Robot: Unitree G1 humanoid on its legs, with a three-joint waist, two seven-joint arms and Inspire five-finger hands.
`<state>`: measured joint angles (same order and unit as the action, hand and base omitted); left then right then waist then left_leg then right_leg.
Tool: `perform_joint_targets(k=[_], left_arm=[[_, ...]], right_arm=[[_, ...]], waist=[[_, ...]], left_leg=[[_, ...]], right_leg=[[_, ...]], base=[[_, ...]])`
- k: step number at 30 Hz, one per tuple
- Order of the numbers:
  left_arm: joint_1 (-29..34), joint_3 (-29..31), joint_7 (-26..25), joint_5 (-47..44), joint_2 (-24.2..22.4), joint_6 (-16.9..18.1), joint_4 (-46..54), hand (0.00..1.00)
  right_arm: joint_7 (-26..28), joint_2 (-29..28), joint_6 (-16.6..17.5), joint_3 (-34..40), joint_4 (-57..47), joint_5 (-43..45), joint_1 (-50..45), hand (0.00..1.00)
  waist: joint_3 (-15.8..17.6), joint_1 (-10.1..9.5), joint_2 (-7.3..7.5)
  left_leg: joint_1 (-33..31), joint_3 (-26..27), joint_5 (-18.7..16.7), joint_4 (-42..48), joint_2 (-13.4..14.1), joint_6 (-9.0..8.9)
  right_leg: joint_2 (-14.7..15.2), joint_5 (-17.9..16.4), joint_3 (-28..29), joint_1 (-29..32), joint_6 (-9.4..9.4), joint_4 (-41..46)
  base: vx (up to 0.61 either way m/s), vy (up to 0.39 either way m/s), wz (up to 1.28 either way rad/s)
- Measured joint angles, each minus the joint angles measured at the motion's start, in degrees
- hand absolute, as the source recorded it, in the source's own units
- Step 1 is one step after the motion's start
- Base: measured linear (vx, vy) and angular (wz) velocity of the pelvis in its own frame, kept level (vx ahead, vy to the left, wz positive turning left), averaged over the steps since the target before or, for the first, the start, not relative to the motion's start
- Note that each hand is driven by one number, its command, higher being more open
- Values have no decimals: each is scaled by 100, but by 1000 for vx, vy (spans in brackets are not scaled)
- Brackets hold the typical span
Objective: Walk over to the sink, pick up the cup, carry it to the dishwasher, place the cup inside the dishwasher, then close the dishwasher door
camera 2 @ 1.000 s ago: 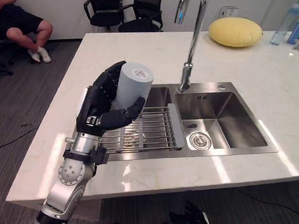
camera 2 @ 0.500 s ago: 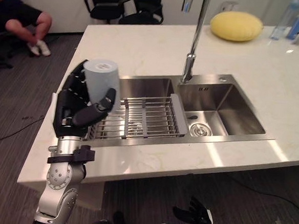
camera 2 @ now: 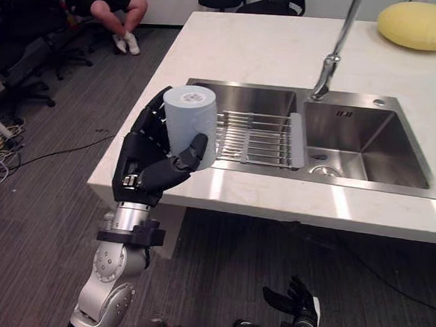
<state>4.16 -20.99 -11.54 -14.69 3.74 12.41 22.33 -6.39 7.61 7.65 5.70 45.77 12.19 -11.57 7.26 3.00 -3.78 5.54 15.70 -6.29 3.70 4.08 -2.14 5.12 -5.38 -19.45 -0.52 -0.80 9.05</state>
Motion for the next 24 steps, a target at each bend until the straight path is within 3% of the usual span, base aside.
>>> perform_joint_targets(k=[4, 11, 13, 16, 17, 20, 22, 23, 24], left_arm=[[-27, -87, 28, 5, 59, -3, -75, 30], [67, 97, 31, 7, 169, -2, -73, 30], [218, 227, 26, 7, 163, -2, -73, 30], [449, 417, 28, 6, 64, -3, -33, 30], [498, 505, 26, 4, -6, -2, -17, 30], [601, 725, 14, -5, -119, -5, -14, 30], [619, 741, 20, -13, -120, -5, -10, 30], [617, 739, 29, -31, -107, -4, -3, 30], [605, 710, 43, -90, -105, -2, 1, 30]], right_arm=[[14, -63, -6, -12, -19, -5, -19, 90], [12, -96, -12, -309, -28, -122, -15, 90], [-3, -92, -11, -393, -29, -197, -16, 90], [-96, -89, -10, -386, -26, -265, 7, 90], [-127, -86, -11, -379, -16, -285, 34, 90], [-213, -27, -8, -378, -13, -299, 78, 90], [-260, 90, -13, -378, -18, -340, 100, 90], [-273, 115, -13, -378, -31, -347, 116, 90], [-289, 201, -20, -377, -32, -377, 216, 90]], waist=[[-33, 65, 35], [-183, -1, 237], [-251, -16, 238], [-289, -55, 250], [-289, -94, 257], [-290, -61, 257], [-305, -69, 232], [-315, -59, 222], [-317, -68, 211]], left_leg=[[-1, -38, 30, -41, -233, 81], [-16, -162, 140, -142, -335, 261], [-93, -340, 186, -171, -362, 330], [-352, -969, 421, -376, -499, 319], [-442, -826, 404, -435, -454, 387], [-827, 1126, 350, 119, 151, 389], [-943, 2741, -50, 849, 663, 702], [-945, 2960, -105, 933, 717, 696], [-1030, 2954, -98, 1025, 635, 557]], right_leg=[[212, 136, 5, -23, 165, -37], [255, 370, -100, -156, 217, -331], [252, 448, -277, -249, 225, -501], [393, 486, -1065, -344, 279, -609], [455, 493, -1313, -349, 289, -608], [644, 493, -2271, -472, 307, -535], [869, 470, -3164, -634, 338, -210], [935, 459, -3338, -678, 355, -158], [1082, 398, -3619, -750, 448, -64]], base=[[-57, 131, 6], [-44, 49, 9], [-45, -7, 48], [-48, -10, 116], [-61, 17, 169], [-18, 55, 163], [30, 157, 184], [40, 206, 182], [42, 226, 150]])
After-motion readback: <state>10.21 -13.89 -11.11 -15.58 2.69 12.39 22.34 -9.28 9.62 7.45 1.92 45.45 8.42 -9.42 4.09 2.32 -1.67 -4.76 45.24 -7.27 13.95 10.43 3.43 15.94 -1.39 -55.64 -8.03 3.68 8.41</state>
